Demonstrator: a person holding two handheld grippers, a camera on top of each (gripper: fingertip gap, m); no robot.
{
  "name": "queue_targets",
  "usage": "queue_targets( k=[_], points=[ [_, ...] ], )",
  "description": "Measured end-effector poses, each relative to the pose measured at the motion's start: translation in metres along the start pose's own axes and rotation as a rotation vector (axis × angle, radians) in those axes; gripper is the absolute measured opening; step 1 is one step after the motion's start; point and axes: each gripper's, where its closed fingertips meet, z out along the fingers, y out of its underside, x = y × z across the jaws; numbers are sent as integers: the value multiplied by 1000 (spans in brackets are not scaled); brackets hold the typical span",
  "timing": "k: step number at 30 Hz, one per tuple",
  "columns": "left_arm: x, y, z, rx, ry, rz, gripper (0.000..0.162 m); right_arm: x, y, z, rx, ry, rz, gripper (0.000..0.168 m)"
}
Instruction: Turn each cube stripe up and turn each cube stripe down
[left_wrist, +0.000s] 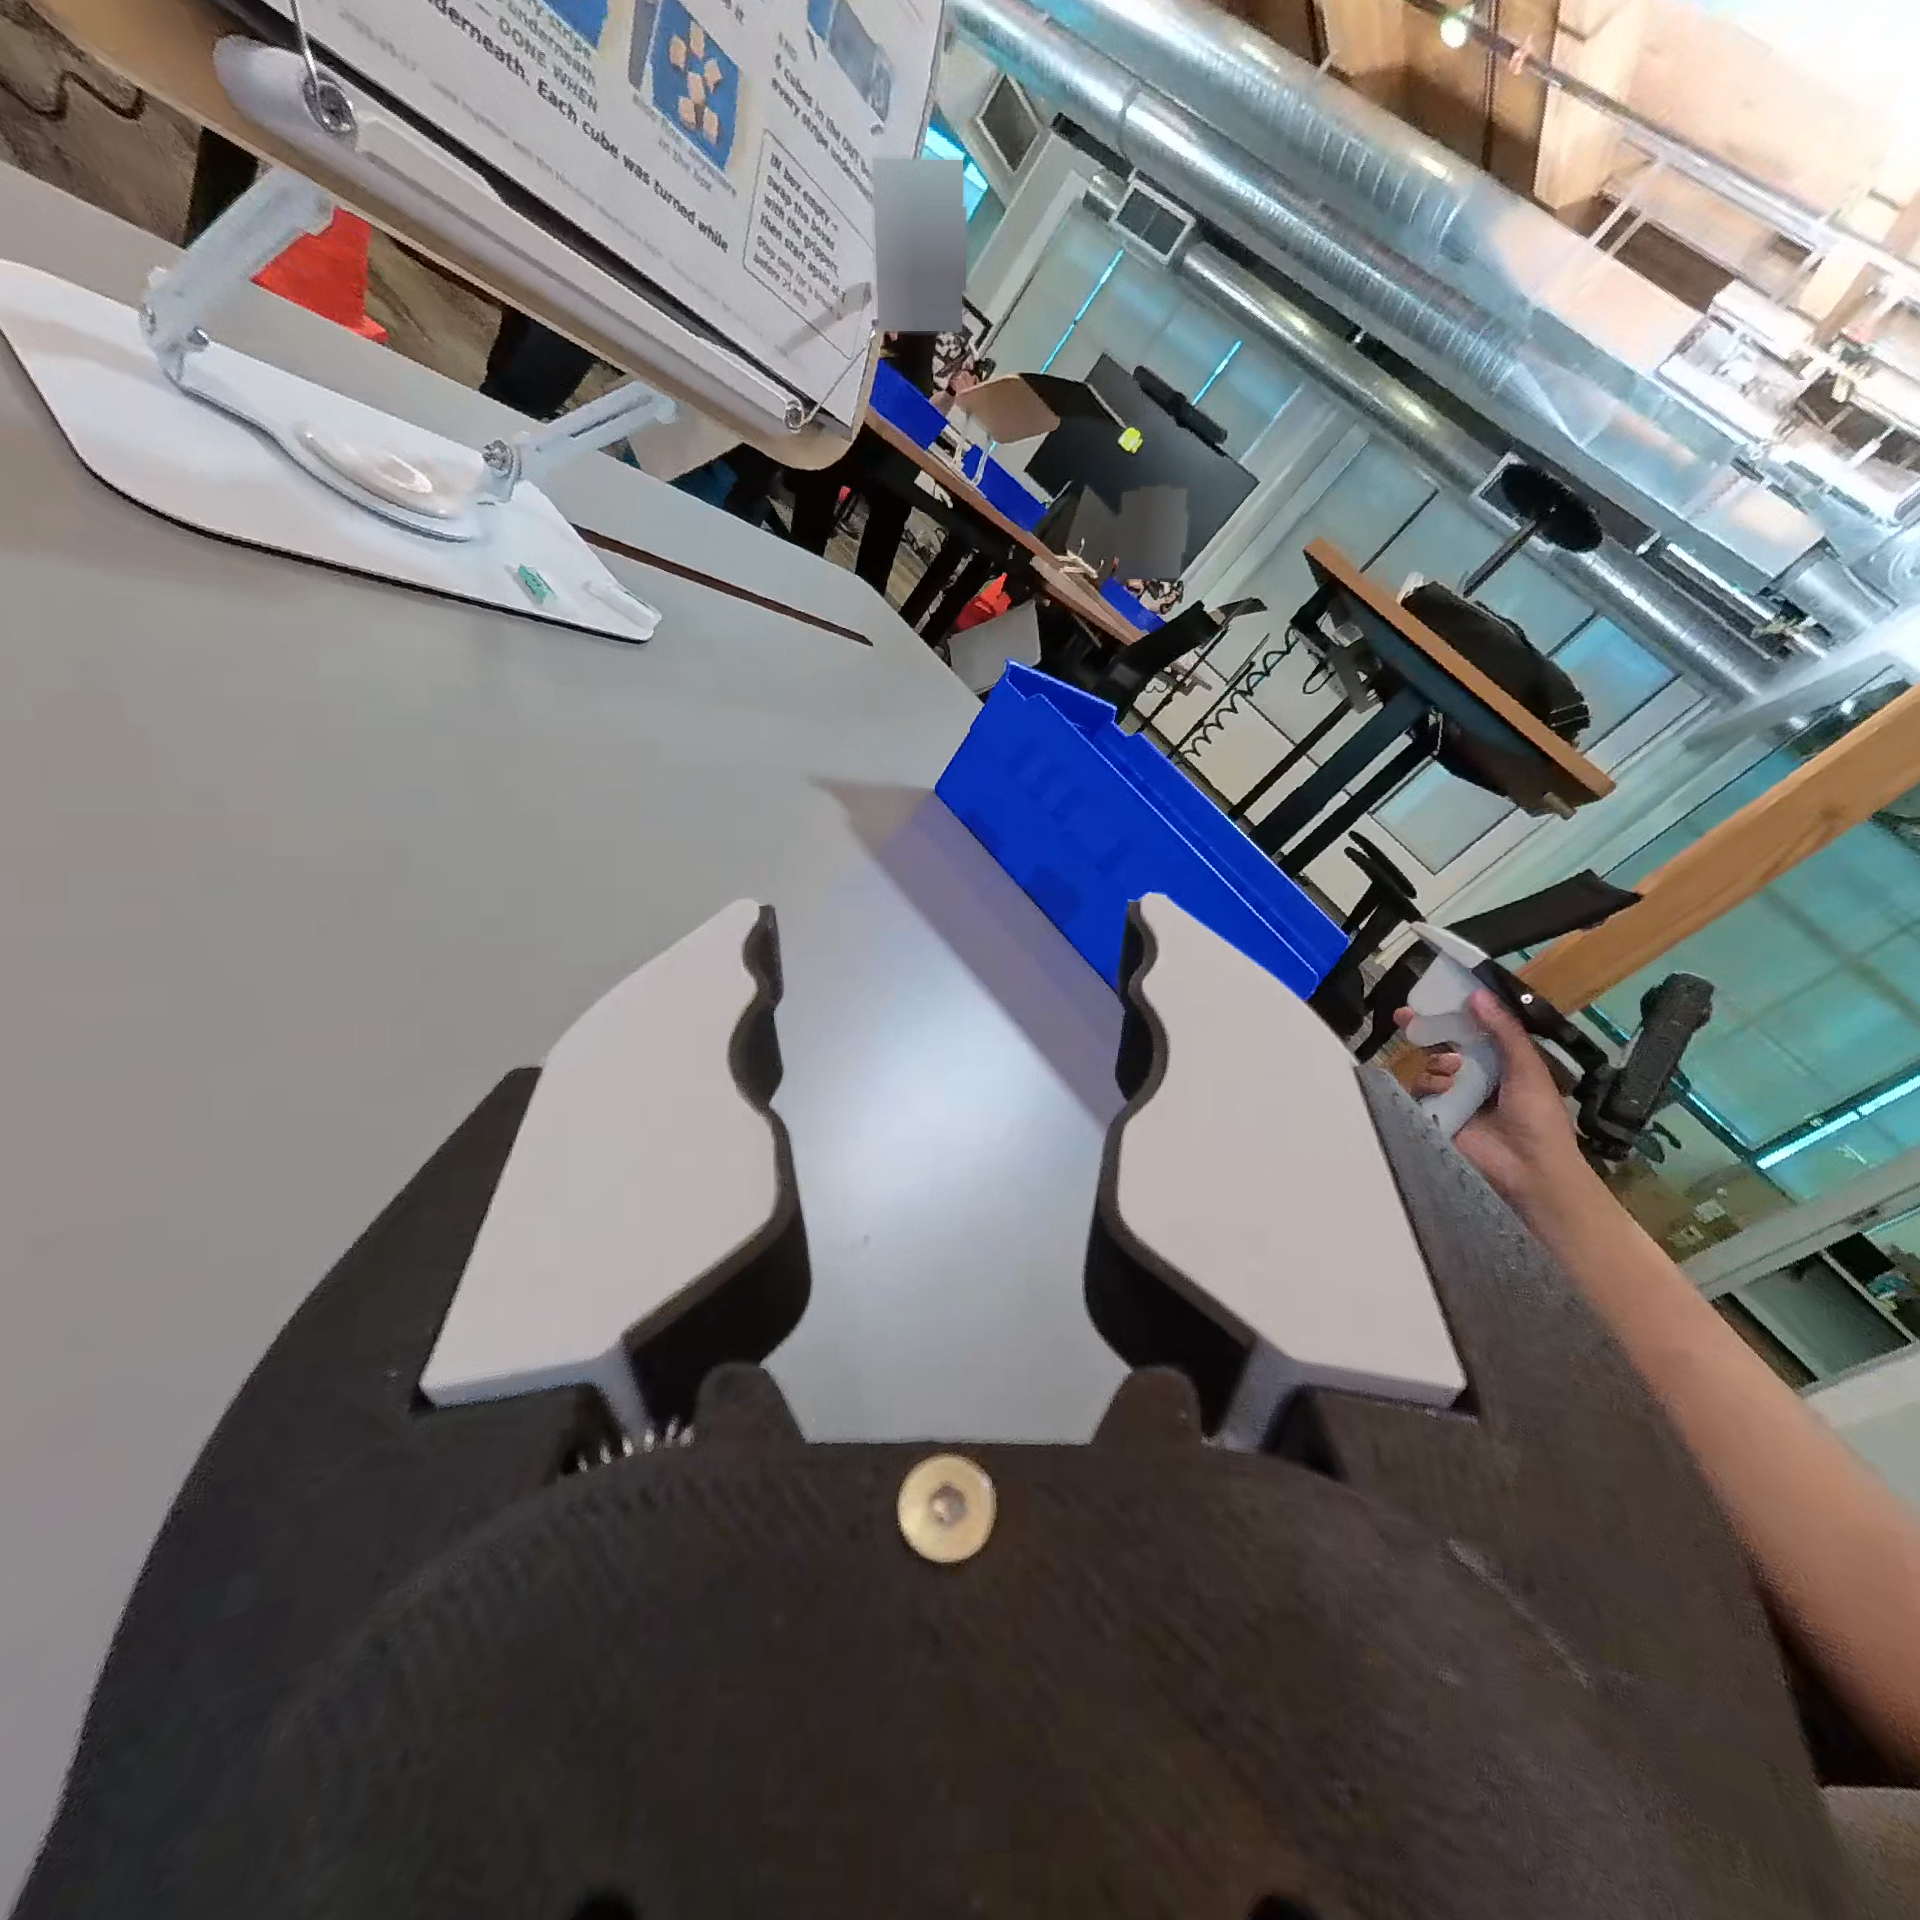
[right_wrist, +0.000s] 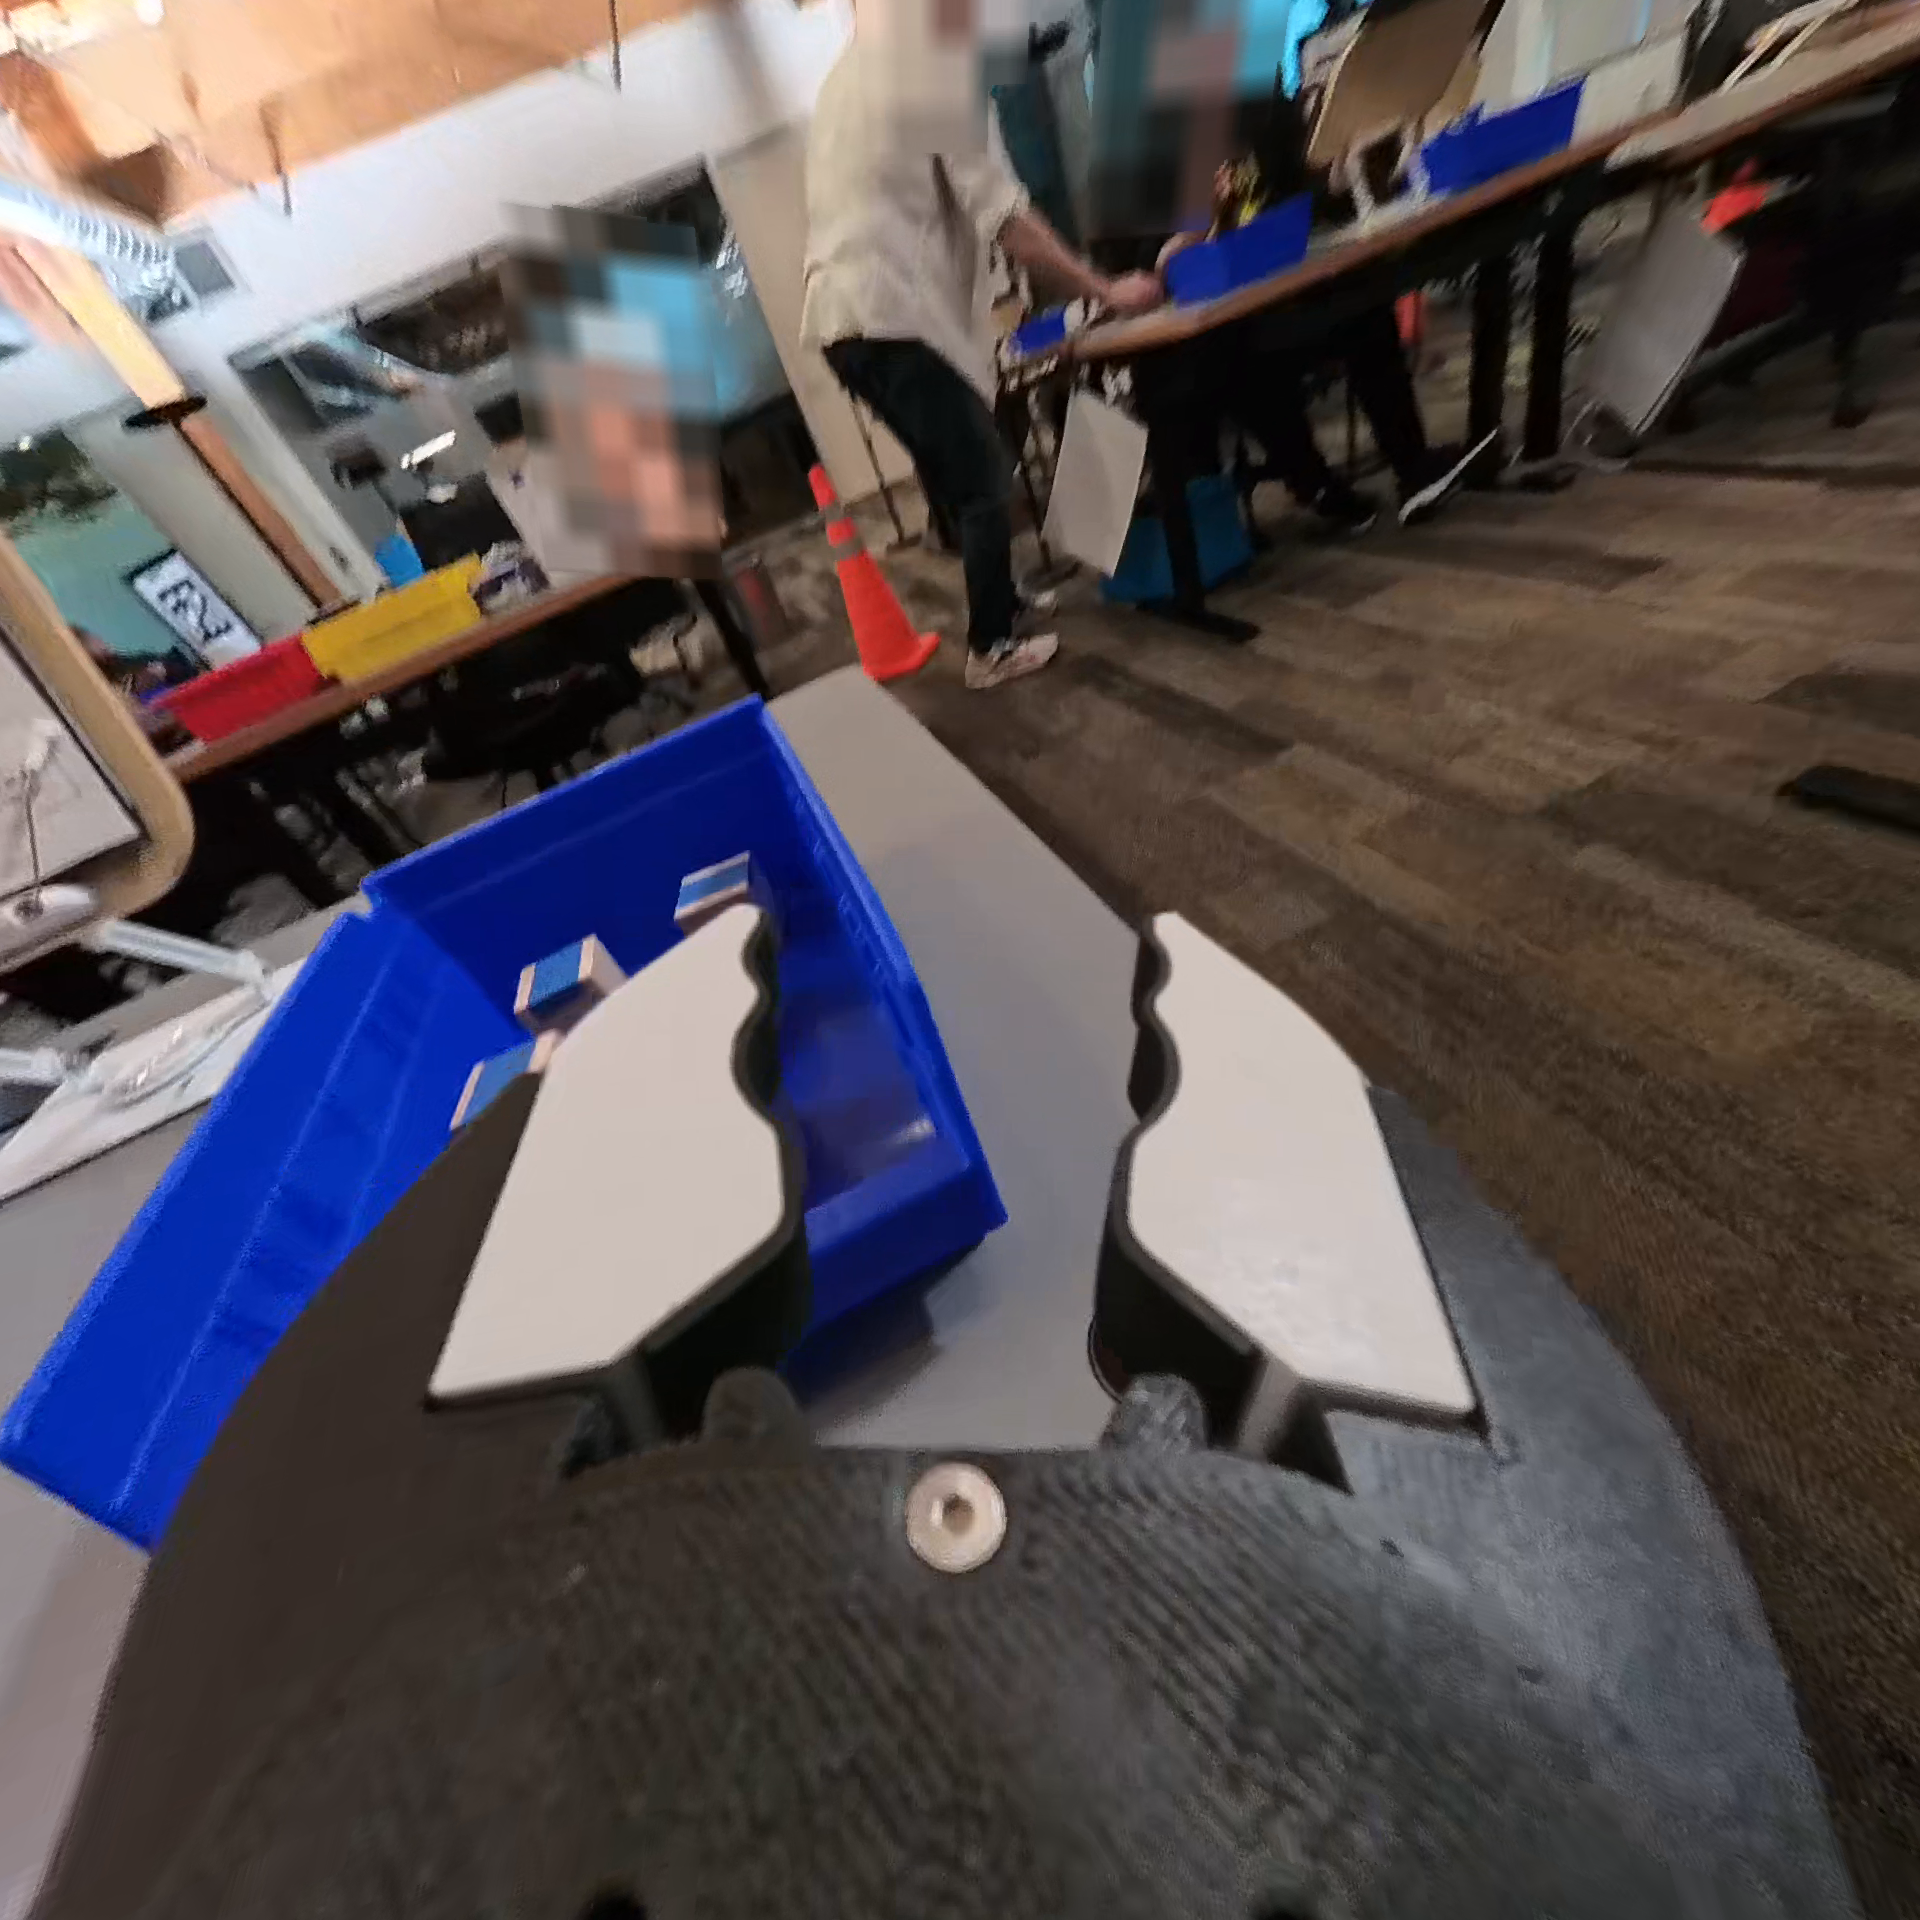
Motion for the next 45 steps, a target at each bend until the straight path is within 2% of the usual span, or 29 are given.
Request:
queue_targets(
  k=[5,10,15,17,19,23,28,39,43,45],
  points=[
    [-7,-1,-14,14,-23,-26,65,0,10,23,-68,-29,26,72],
    [-14,-6,-44,67,-91,-17,66,-12,34,59,-167,-97,154,65],
    [-20,-8,-63,100,-120,-55,66,-23,80,79,-406,-93,18,61],
    [-20,-7,-66,99,-121,-63,66,-16,81,83,-416,-26,-65,53],
    [-19,-5,-65,87,-122,-59,66,-15,80,84,-424,-18,-65,48],
    [-9,0,-58,53,-67,-39,66,-15,78,90,-398,-77,-22,26],
    [2,10,-48,-8,-28,9,66,-25,77,96,-371,-218,68,13],
    [-1,1,-48,40,-53,34,58,-47,69,89,-388,-272,202,7],
    [-2,-15,-59,124,-121,135,48,-56,68,89,-391,-255,240,7],
    [-2,-23,-65,169,-166,203,48,-58,65,88,-378,-238,230,7]
  ],
)
